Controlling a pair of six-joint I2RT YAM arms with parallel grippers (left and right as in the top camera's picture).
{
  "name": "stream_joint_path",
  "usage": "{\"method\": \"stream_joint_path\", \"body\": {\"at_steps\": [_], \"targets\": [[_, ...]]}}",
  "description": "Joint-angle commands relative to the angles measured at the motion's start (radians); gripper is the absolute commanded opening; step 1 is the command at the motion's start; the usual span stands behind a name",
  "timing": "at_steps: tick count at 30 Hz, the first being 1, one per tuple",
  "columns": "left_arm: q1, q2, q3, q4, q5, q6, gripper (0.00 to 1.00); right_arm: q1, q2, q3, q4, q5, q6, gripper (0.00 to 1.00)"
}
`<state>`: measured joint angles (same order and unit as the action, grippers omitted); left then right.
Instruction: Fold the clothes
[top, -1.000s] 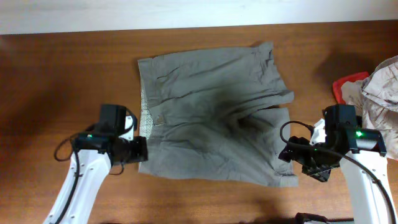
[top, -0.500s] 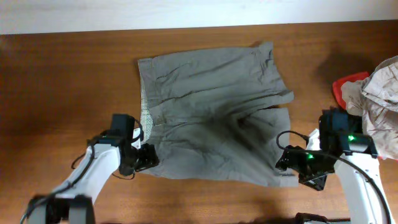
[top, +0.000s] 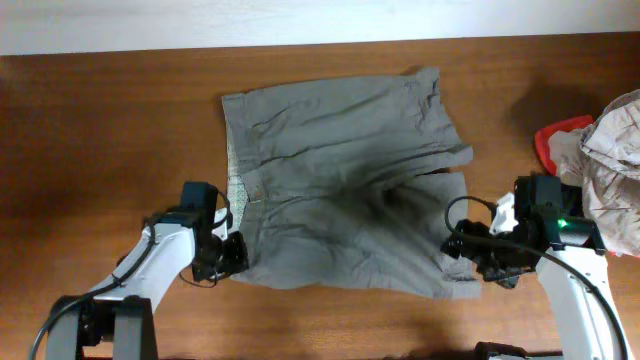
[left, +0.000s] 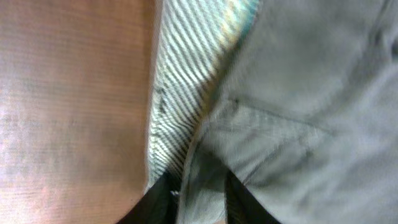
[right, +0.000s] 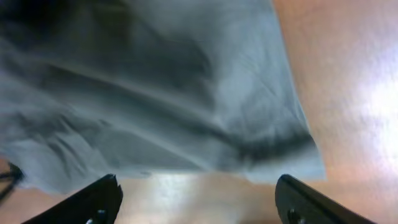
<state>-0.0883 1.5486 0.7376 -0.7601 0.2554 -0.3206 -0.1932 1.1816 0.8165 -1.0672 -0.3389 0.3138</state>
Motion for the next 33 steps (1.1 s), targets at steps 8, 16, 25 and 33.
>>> {"method": "stream_joint_path", "body": {"at_steps": [8,16,25,33], "targets": [[-0.002,-0.171,0.098,0.125,-0.088,0.140,0.61,-0.003,0.020,-0.002,0.235,-0.077,-0.025,0.94],[-0.003,-0.037,0.098,0.441,-0.034,0.235,0.60,-0.003,0.175,-0.002,0.334,-0.077,-0.026,0.94],[-0.002,0.176,0.098,0.662,0.045,0.277,0.60,-0.003,0.251,-0.002,0.375,-0.080,-0.025,0.92],[-0.002,0.209,0.098,0.764,0.052,0.277,0.51,-0.003,0.251,-0.002,0.377,-0.079,-0.025,0.91]]}}
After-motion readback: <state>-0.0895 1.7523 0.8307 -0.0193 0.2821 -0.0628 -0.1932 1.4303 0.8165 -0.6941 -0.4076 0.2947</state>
